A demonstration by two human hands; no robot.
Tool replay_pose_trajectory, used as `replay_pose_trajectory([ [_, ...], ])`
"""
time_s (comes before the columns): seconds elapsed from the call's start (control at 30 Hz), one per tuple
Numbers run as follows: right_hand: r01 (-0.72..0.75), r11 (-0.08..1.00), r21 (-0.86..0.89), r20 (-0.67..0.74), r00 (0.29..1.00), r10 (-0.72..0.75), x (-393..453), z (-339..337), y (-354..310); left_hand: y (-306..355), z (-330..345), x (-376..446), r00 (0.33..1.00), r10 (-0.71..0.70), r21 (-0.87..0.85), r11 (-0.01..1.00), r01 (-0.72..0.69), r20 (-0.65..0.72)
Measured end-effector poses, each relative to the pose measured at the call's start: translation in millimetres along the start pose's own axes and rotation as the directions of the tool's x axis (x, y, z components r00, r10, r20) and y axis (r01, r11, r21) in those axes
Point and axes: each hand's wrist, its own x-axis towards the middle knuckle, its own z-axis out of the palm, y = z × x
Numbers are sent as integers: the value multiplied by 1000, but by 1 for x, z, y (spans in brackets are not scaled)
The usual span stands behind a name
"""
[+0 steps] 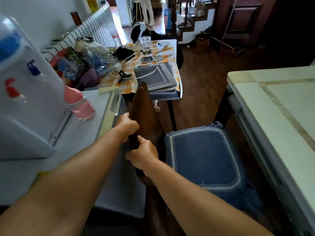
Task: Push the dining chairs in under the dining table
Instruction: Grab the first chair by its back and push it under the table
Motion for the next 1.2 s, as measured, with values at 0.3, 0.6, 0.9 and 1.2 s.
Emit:
replay_pose_trajectory([
  [0.3, 70, 993, 98, 42, 996, -75, -8, -2, 2, 0, -11, -18, 1000, 9, -100, 995, -7, 25],
  [0.6, 181, 955, 237, -246, 962, -121, -52, -45, 29, 30, -16, -70, 957, 158, -201, 957, -209, -243],
  [0.9, 378, 913, 150, -598, 771, -221, -164, -129, 62, 37, 14, -202, 939, 153, -438, 853, -283, -309],
  [1.2, 390, 909, 148, -658, 725, -204, -298, -176, 116, 38, 73, -362, 952, 225, -531, 791, -303, -209],
])
